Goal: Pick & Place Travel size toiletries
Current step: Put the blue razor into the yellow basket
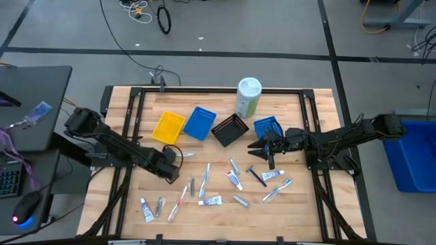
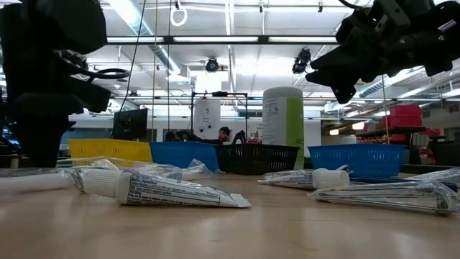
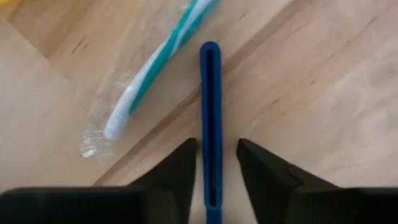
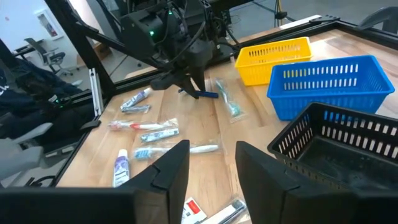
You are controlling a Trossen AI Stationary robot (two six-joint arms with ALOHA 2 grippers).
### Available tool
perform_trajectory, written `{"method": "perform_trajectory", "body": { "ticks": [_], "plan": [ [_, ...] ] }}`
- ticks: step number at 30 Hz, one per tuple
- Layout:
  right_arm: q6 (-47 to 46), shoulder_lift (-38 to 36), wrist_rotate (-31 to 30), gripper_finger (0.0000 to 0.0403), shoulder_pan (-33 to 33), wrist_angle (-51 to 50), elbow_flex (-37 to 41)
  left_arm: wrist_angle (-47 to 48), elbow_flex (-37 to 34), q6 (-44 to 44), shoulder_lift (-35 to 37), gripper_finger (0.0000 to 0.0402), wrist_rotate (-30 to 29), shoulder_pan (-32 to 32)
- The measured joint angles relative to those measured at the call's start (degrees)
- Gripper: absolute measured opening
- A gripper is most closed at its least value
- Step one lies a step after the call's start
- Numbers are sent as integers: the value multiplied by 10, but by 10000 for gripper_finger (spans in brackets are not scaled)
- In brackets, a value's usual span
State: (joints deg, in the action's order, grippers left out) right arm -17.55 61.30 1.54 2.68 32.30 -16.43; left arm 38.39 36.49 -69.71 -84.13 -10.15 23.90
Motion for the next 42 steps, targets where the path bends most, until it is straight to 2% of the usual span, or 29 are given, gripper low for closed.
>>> {"method": "perform_trajectory", "body": {
  "ticks": [6,13,21,24,27,34,42],
  "plan": [
    [0,0,0,146,0,0,0,-10,0,31,3,29,-8,-1],
    [0,0,0,139,0,0,0,-31,18,74,40,30,-22,-1],
    [0,0,0,128,0,0,0,47,105,142,88,33,-198,-25],
    [0,0,-1,129,0,0,0,99,130,147,101,37,-224,-65],
    [0,0,-20,133,0,0,0,128,137,180,112,41,-219,-120],
    [0,0,-34,141,0,-4,0,116,137,294,108,43,-200,-252],
    [0,0,-35,134,0,-4,0,119,137,303,109,44,-181,-355]
  ]
}}
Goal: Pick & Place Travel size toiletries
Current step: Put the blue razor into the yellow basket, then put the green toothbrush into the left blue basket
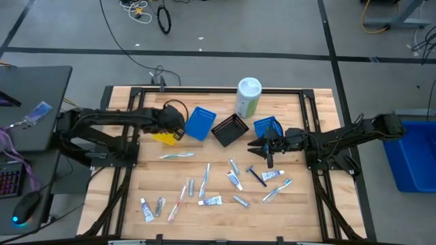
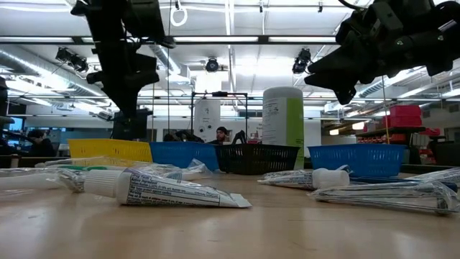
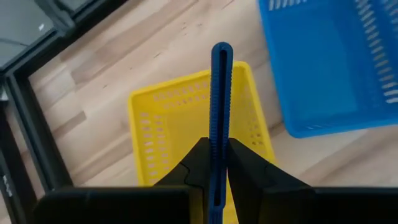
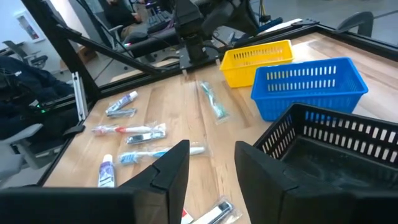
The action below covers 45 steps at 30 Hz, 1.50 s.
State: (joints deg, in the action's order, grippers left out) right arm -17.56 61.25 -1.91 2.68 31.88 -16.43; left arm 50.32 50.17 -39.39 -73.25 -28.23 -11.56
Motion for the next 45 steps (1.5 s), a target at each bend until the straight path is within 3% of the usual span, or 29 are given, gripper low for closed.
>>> {"method": "perform_trajectory", "body": {
  "ticks": [7,20,24,32,45],
  "plan": [
    [0,0,0,125,0,0,0,-69,-57,14,0,45,42,-30],
    [0,0,0,138,0,0,0,-188,-161,11,0,45,51,-54],
    [0,0,0,142,0,0,0,-204,-173,36,0,46,75,-62],
    [0,0,0,135,0,0,0,-205,-175,33,0,46,69,-62],
    [0,0,0,146,0,0,0,-208,-174,33,0,117,64,-62]
  ]
}}
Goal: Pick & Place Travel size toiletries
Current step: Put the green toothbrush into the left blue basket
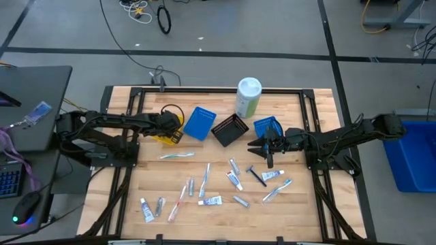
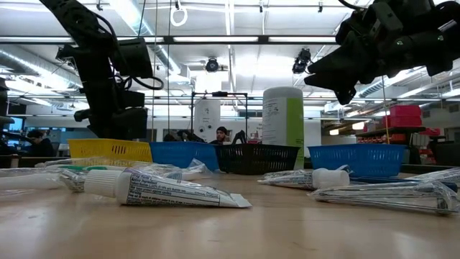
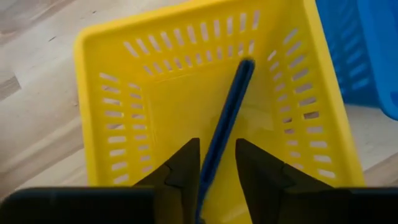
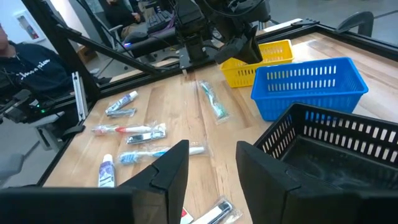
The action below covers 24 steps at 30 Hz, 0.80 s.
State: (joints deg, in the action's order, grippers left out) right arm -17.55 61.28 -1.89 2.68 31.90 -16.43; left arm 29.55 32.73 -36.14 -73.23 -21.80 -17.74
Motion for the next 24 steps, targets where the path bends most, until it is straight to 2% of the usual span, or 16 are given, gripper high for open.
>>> {"method": "perform_trajectory", "body": {
  "ticks": [5,10,16,20,24],
  "plan": [
    [0,0,0,156,0,0,0,-2,13,30,2,132,8,1],
    [0,0,0,163,0,0,0,38,72,100,2,134,50,1],
    [0,0,0,167,0,0,0,60,137,144,2,128,173,5],
    [0,0,0,161,0,0,0,56,148,145,2,122,215,33],
    [0,0,0,152,0,0,0,68,148,159,1,119,215,87]
  ]
}}
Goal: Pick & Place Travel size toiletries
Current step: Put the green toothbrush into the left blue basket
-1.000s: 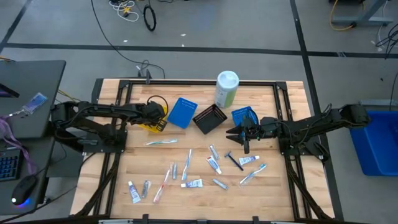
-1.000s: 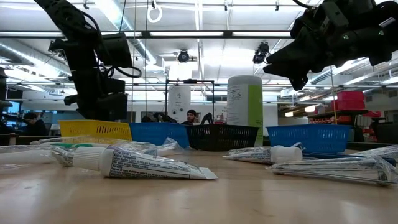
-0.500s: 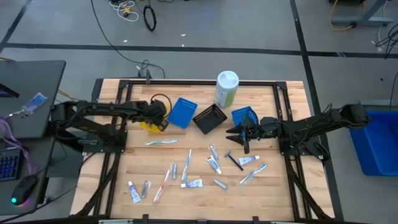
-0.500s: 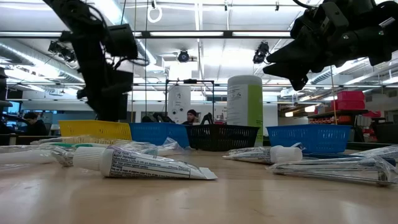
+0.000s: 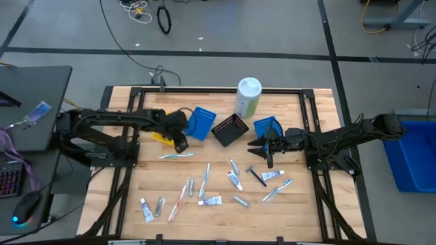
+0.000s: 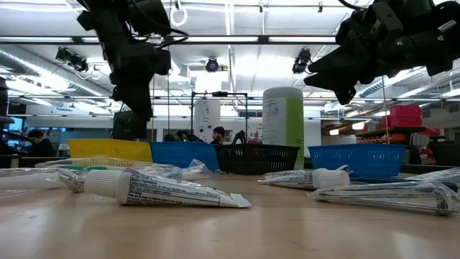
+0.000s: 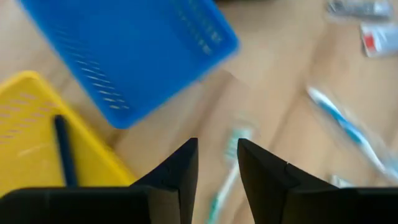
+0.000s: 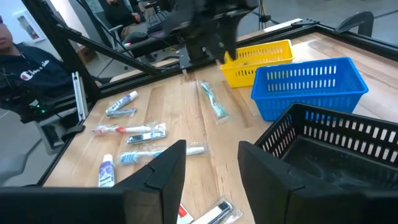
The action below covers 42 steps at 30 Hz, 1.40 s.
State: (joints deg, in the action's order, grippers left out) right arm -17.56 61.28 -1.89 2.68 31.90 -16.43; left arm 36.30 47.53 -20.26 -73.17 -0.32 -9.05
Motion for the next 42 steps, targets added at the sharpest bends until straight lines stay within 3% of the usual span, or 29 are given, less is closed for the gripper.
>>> {"method": "perform_trajectory", "body": {
  "ticks": [6,12,19,25,35,42],
  "plan": [
    [0,0,0,141,0,0,0,3,0,-17,0,118,-12,96],
    [0,0,0,139,0,0,0,2,0,-34,0,119,-90,157],
    [0,0,0,153,0,0,0,-2,-1,-45,-23,158,-105,161],
    [0,0,0,162,0,-10,0,-25,-1,10,-109,191,-78,161],
    [0,1,0,150,0,-13,0,-26,1,27,-205,194,-78,146],
    [0,1,0,140,0,-13,0,-28,3,34,-223,176,-72,140]
  ]
}}
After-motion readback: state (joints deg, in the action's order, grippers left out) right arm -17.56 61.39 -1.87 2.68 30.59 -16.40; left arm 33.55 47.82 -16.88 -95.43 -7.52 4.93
